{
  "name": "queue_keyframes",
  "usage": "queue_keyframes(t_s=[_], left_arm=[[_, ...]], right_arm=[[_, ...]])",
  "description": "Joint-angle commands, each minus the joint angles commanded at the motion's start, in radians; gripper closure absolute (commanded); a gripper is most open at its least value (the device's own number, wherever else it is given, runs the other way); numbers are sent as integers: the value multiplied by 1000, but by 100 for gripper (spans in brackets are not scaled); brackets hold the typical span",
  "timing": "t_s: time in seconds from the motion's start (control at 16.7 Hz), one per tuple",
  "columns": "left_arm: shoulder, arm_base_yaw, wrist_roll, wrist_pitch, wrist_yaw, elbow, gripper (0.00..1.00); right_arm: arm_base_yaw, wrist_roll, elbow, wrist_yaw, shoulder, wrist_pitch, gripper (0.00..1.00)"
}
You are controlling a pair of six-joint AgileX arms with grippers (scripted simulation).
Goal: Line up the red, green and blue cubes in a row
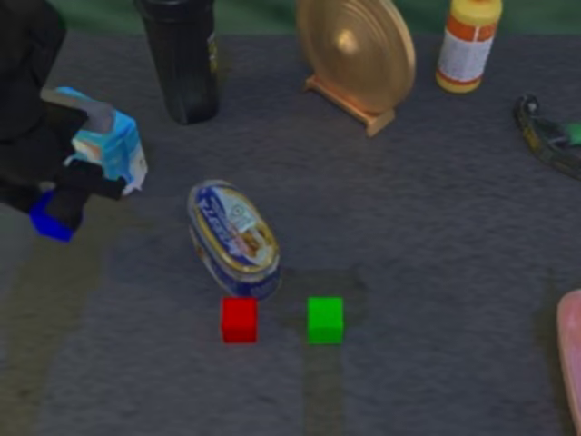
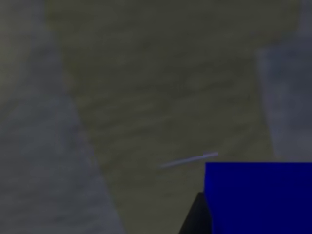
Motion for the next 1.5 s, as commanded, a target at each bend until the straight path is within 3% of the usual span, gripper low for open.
queue_keyframes(t_s=[0.24,0.66,0.84,1.08,1.5], left_arm=[[128,-176,-233,-93,-4,205,100],[393,-591,-872,-296,-6,639,100],[462,-735,-1063,-352,-10,782,100],[498,-831,-1172,-380,-18,878,100],[492,-830,-1168,-338,-17,837,100]], right_arm=[[0,0,0,0,0,0,0],[0,0,0,0,0,0,0],[0,0,0,0,0,0,0],[0,0,0,0,0,0,0],[0,0,0,0,0,0,0]])
